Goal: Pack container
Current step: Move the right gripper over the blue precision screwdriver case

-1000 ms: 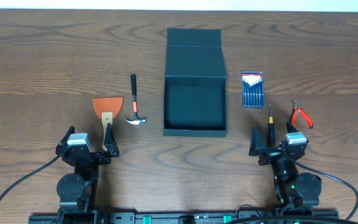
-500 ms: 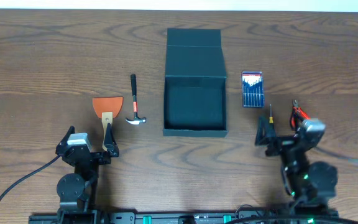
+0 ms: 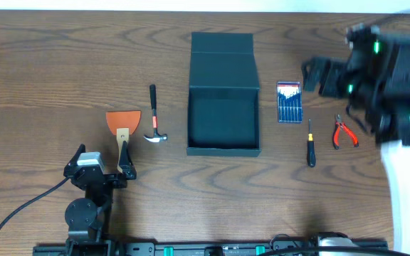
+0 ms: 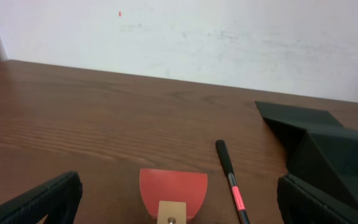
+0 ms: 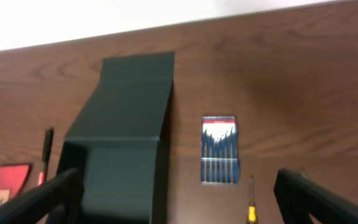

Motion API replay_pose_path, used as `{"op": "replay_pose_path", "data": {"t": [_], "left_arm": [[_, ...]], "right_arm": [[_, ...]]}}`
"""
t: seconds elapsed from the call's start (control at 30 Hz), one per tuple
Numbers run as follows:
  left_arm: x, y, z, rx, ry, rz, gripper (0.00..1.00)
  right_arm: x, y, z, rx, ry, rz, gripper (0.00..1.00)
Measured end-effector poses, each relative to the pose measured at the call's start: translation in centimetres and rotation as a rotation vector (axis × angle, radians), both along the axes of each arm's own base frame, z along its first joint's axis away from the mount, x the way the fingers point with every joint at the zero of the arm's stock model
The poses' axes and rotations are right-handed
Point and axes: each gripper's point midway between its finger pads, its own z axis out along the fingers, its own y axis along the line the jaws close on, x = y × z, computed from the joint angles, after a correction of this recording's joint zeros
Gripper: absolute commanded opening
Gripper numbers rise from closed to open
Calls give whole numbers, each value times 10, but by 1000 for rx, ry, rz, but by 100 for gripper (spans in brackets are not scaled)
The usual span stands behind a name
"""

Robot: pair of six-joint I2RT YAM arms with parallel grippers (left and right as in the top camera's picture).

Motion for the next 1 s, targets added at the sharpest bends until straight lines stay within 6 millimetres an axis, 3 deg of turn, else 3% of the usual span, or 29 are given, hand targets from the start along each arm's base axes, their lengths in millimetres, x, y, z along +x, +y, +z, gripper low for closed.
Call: {"op": "replay_pose_path", "data": {"t": [0.2, 0.47, 0.77, 1.0], "left_arm": [[0, 0, 0, 0, 0, 0, 98], [0, 0, 0, 0, 0, 0, 99], [0, 0, 0, 0, 0, 0, 99], [0, 0, 0, 0, 0, 0, 99]], "right_arm": [[16, -8, -14, -101, 166, 37, 99], [18, -15, -87, -156, 436, 55, 99], [43, -16, -146, -163, 559, 69, 99], [70, -16, -214, -172, 639, 78, 99]]}}
